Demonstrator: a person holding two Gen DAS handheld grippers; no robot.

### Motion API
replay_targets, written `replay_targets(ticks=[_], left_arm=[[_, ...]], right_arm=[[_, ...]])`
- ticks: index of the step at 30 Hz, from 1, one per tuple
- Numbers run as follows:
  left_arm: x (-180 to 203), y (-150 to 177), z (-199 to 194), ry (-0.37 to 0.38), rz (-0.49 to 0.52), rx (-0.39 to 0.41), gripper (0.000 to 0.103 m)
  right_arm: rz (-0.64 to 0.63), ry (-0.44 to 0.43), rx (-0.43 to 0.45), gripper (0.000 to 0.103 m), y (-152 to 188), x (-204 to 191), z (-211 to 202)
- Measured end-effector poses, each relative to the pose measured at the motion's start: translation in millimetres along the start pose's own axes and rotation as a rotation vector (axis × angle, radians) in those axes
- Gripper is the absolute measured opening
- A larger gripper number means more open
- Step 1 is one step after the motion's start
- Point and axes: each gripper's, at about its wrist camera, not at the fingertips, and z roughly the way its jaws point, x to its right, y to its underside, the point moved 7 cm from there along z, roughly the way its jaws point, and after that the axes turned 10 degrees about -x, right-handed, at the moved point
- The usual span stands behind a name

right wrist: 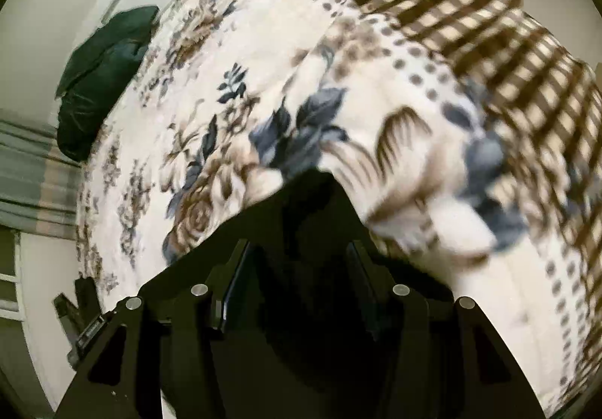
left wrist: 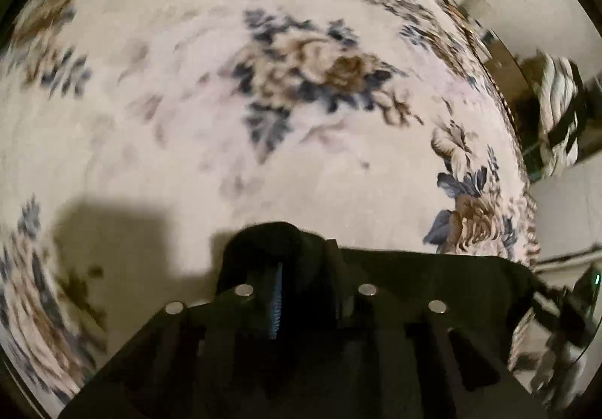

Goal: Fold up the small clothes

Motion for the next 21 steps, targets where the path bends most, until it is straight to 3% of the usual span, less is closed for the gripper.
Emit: replay_targets(ticks=[1,2,3,6,9,12,14,16,17,19,21], left_arm=[[4,-3,0,-0.017,0.020,0.006,0.014],[7,-7,2,-0.025,0.030,0.007,0.013],[8,-10,3,-0.034,0.038,0.007,0.013],[2,-18,12,-0.057,0.035,0.000,0.013],[-13,-28,31,-0.063,-0.003,-0.028,0.013],[-19,-31,47,-0.058,-0.013,-0.065,0.013],[-20,-31,47,-0.043,-0.022,-0.079,0.016],[-20,-28,36,-0.025,-0.036,-0.089,0.017],[-21,-25,30,-0.023,-0.041,-0.088,0.019],[-20,-14,5,0.000,-0.052,-0.060,0.023],[-19,-1,-15,-0.013,-0.060,-0.035,0.037]], right_arm=[[-0.007,0.013,-0.006,0.053,-3,1,6],[-0.026,0.014,0.004,0.037,-9,-2,11],[-0.044,0.020,0.006,0.009,-9,-4,13],[-0.077,0.073,0.049,0.007,-14,-7,6],[-0.024,0.113,0.086,0.002,-16,11,0],[0.014,0.079,0.060,0.002,-20,23,5],[-0.009,0.100,0.046,0.003,-20,20,11],[0.010,0.017,0.005,0.003,-21,18,12],[0.026,-0.022,-0.008,0.009,-21,19,10],[0.059,-0.108,-0.021,0.035,-17,26,-6],[0.079,-0.151,0.015,0.076,-6,40,-30]])
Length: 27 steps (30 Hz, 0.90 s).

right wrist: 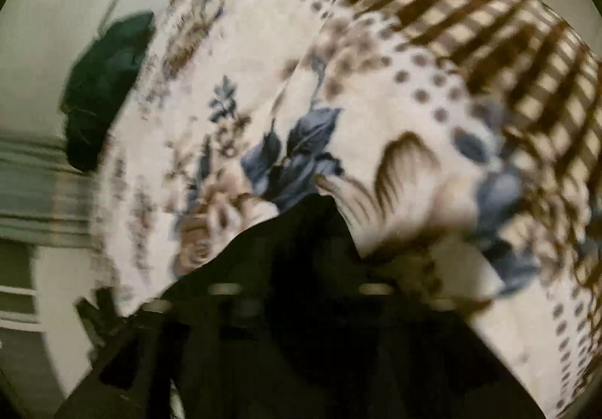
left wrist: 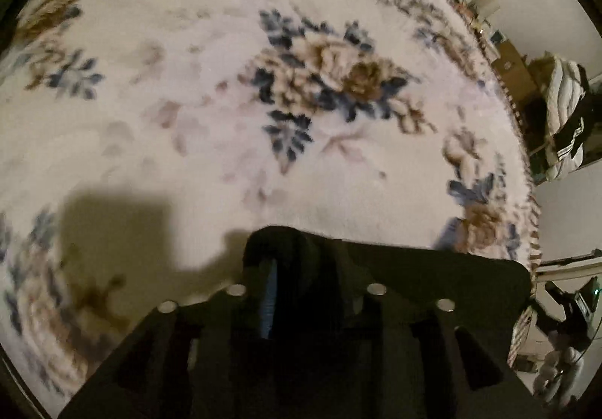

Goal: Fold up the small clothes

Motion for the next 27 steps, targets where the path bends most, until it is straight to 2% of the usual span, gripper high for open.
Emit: replay_targets(ticks=[1,2,6,9,11,13,16,20,24,25,26,27], left_arm=[[-2,13,-13,-0.051,-0.015,0.018,0.065],[-1,23,-19,-0.079,-0.019,0.023,0.084],[15,69,-27,-0.120,-0.009,0.013,0.085],[43,110,-11,-0.161,0.024,-0.028,0.085],[59,131,6,-0.193,0.058,-0.059,0.085],[70,152,30,-0.224,0.072,-0.111,0.085],[77,168,52,-0.241,0.052,-0.150,0.085],[90,175,58,-0.255,0.062,-0.139,0.085],[93,178,58,-0.267,0.064,-0.133,0.085],[93,178,59,-0.266,0.060,-0.131,0.085],[92,178,59,-0.265,0.054,-0.129,0.085],[91,177,60,-0.264,0.051,-0.128,0.085]], right_arm=[[0.004,-0.017,0.007,0.084,8,7,-10],[0.014,-0.029,-0.004,0.091,23,18,-18],[0.062,-0.054,-0.089,0.091,82,62,-12],[0.115,-0.113,-0.124,0.091,117,88,7],[0.136,-0.166,-0.116,0.091,130,95,19],[0.132,-0.193,-0.103,0.091,133,96,32],[0.143,-0.228,-0.097,0.093,131,90,46],[0.030,-0.209,-0.142,0.092,127,62,58],[-0.048,-0.174,-0.151,0.090,109,54,68],[-0.053,-0.176,-0.144,0.088,105,52,69],[-0.059,-0.172,-0.127,0.082,99,50,71],[-0.061,-0.172,-0.119,0.070,98,49,70]])
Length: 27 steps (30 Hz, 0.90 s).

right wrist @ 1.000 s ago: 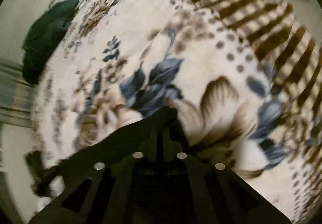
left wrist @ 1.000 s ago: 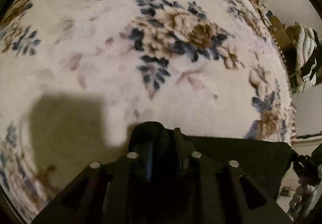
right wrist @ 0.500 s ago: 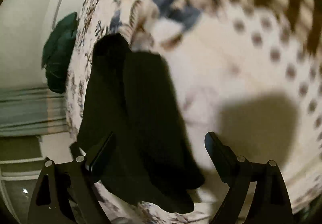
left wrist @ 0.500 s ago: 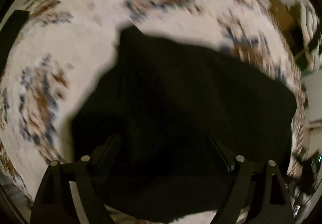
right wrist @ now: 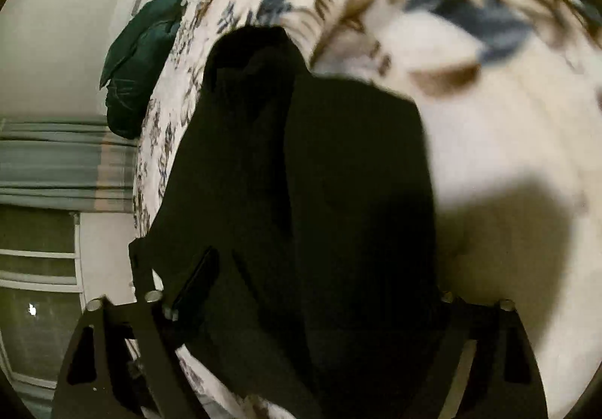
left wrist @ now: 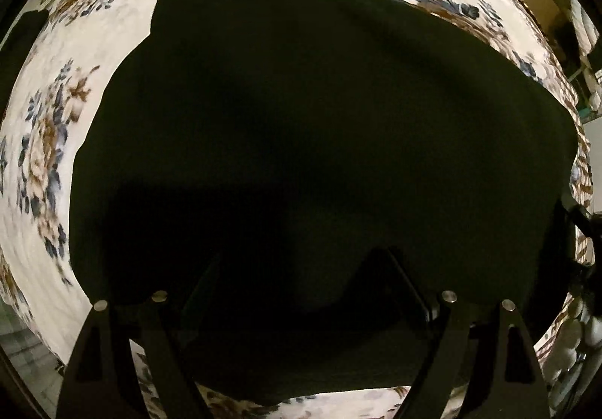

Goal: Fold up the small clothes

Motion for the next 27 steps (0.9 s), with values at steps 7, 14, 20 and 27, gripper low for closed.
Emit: replay_targets(ticks=[7,14,20,27], left_arm=[[-4,-5,0,0.010,-0.015,0.013,0.085],[-29,2,-17,0.043,-0.085,0.032,0.085],[-58,21,-31,0.068,-0.157,0.056,0.085],[-100,32,-47,0.091,-0.244,0.096,0.085]], right_arm=[[-0.044,0.089,0.049,0.023,-7,-24,-3],[-0.078,0.212,0.116,0.018,5,-67,-23],[-0.157,0.292,0.154,0.017,17,-121,-23],[-0.270,0.337,0.133,0.017,45,-193,3]])
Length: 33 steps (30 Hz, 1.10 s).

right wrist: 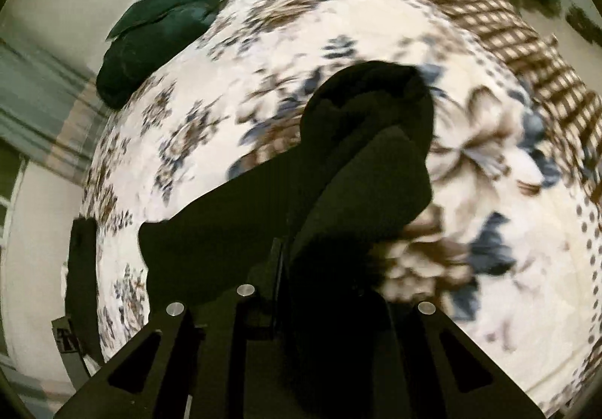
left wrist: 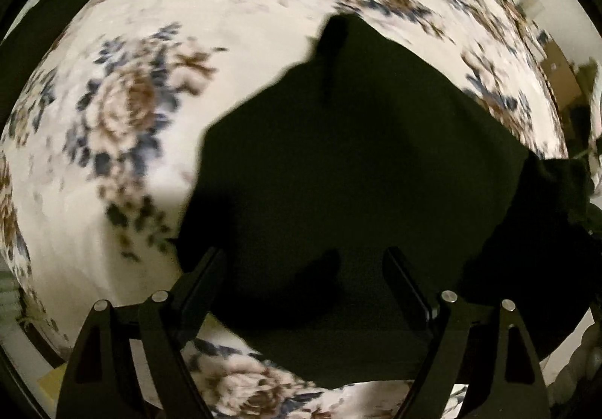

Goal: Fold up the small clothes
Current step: 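Open both grippers and lift them away from the folded shirt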

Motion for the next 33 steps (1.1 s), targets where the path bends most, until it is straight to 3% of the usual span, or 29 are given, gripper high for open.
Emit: replay_targets(ticks=[13,19,22,25,26,27,29,31,33], left_arm=[[-113,13,-33,0.013,-0.225,0.061,0.085],[-159,28,-35,0.004,-0.307,0.064,0.084],[-174,35,-34,0.002,-0.337,0.059,0.084],[-183,43,-37,0.016,-0.362,0.055,0.084],[-186,46,-39,0.022,-0.370,0.055,0.084],[-188,49,-43,0.031,-0.381,0.058,0.084],[-189,54,-50,0.045,-0.393,0.064,0.085],[-187,59,-58,0.080,-0.402,0.072,0.085],[-181,64,-67,0.116,-0.416,0.093,0.085]], right_arm=[[-0.214,0.053,-0.103,0.017,49,-165,52],[-0.354,0.063,-0.195,0.017,98,-246,93],[-0.414,0.066,-0.282,0.017,127,-285,121],[-0.438,0.057,-0.486,0.027,154,-309,151],[-0.427,0.035,-0.554,0.041,160,-311,152],[-0.409,-0.039,-0.592,0.062,161,-314,144],[-0.384,-0.152,-0.621,0.075,152,-308,113],[-0.374,-0.228,-0.615,0.076,137,-296,81],[-0.366,-0.230,-0.578,0.084,104,-272,45]])
